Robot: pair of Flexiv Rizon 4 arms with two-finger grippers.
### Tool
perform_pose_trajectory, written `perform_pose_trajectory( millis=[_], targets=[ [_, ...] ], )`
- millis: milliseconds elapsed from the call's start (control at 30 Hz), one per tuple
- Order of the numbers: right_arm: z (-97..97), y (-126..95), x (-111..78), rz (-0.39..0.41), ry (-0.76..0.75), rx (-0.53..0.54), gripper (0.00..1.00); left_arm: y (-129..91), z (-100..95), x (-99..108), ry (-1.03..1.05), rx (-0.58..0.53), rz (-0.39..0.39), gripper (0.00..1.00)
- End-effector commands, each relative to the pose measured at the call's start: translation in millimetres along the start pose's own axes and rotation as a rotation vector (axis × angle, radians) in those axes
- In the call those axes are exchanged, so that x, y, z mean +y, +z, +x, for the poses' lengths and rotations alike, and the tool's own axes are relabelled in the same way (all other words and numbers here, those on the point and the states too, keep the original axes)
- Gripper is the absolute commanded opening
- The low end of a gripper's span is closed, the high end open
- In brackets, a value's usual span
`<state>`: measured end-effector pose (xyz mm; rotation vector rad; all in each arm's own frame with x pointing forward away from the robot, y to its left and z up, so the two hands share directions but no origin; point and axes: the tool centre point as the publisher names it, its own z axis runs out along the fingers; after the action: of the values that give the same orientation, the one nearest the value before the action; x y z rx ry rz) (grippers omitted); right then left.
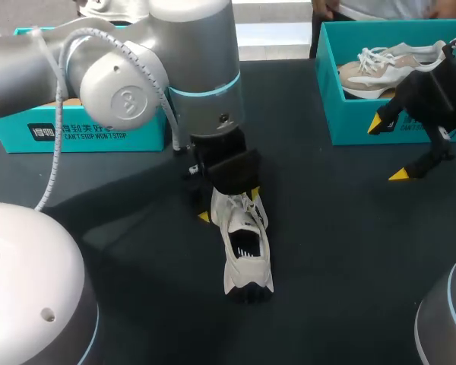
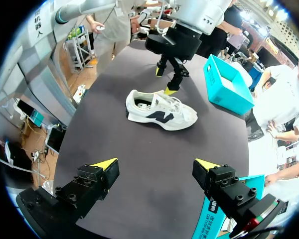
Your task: Take the shoe out of the shoebox, open the shoe tongue, remove and reinsert the insole, then place the shoe into the shoebox
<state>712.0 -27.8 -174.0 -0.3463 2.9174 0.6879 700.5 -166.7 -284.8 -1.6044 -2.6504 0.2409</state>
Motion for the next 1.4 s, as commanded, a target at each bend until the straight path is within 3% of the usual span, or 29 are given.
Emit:
perform_pose_trajectory(
  millis=[33,133,400,533,667,700,1167,1400],
  targets=[
    [-2.4,1.1,0.0,0.003,0.0,0.005,1.0,0.1,1.2,0.4,0.001,-0.001,-0.001,1.0],
    [-2.4,1.1,0.0,0.003,0.0,0.005,1.0,-3.2,2.2,-6.1,-0.046,0.0,0.028,1.0],
    [-2.4,1.1,0.0,0.003,0.0,0.005,1.0,-10.3,17.3,-16.3,-0.53,-0.106,0.087,1.0],
    [-2.4,1.1,0.0,0.003,0.0,0.005,1.0,-11.5,20.0,-25.7,-0.709,-0.112,0.05,1.0],
    [-2.4,1.1,0.0,0.003,0.0,0.005,1.0,-11.0,17.5,-32.4,-0.929,-0.098,-0.06,1.0],
    [-2.4,1.1,0.0,0.003,0.0,0.005,1.0,-9.8,15.8,-34.5,-0.947,-0.071,-0.126,1.0],
    [-2.4,1.1,0.0,0.003,0.0,0.005,1.0,-9.8,15.8,-34.5,-0.947,-0.071,-0.126,1.0],
    [-2.4,1.1,0.0,0.003,0.0,0.005,1.0,12.2,24.2,-72.2,-1.005,-0.06,-0.044,1.0]
  ],
)
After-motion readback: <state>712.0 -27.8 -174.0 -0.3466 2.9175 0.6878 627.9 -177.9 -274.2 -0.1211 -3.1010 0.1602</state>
